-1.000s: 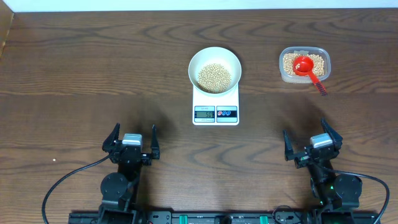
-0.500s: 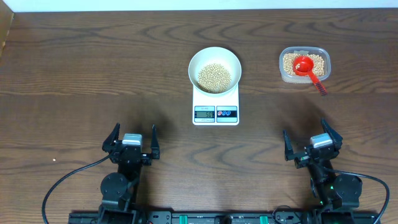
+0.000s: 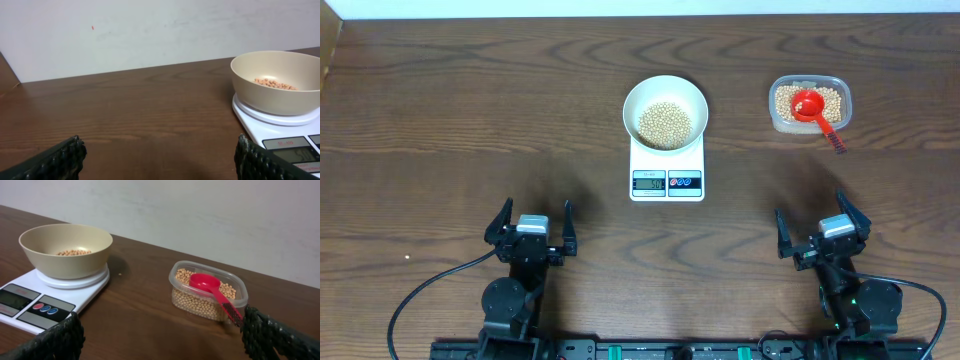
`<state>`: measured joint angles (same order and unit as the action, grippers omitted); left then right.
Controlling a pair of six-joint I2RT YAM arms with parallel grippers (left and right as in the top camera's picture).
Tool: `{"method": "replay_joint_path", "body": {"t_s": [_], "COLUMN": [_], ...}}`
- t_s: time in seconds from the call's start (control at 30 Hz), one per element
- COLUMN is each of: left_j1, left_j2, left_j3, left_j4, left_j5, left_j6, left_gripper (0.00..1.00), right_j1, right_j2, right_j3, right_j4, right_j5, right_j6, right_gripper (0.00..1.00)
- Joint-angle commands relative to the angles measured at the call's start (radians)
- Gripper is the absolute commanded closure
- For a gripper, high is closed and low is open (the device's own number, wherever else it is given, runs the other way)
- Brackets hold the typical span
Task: Scoop item into bowl and weigh 50g on scale
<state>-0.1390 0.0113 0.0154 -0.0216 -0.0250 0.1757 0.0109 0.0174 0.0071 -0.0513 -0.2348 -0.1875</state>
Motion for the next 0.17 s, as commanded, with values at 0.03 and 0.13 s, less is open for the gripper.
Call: {"method": "replay_joint_path", "body": {"t_s": [0.03, 0.13], "left_j1": [0.005, 0.005], "left_j2": [0.000, 0.000], "left_j3": [-0.011, -0.011], "left_j4": [-0.049, -0.049], "left_j5": [-0.013, -0.013], "left_j6": [-0.013, -0.013], "left_gripper": [0.03, 0.03], "right_j1": [0.010, 0.010], "right_j2": [-0.001, -0.001], "right_j3": [-0.002, -0.002], "right_j4": [-0.005, -0.005], "right_j5": [-0.003, -0.003], "right_j6": [0.015, 0.015], "right_gripper": [0.01, 0.01]}}
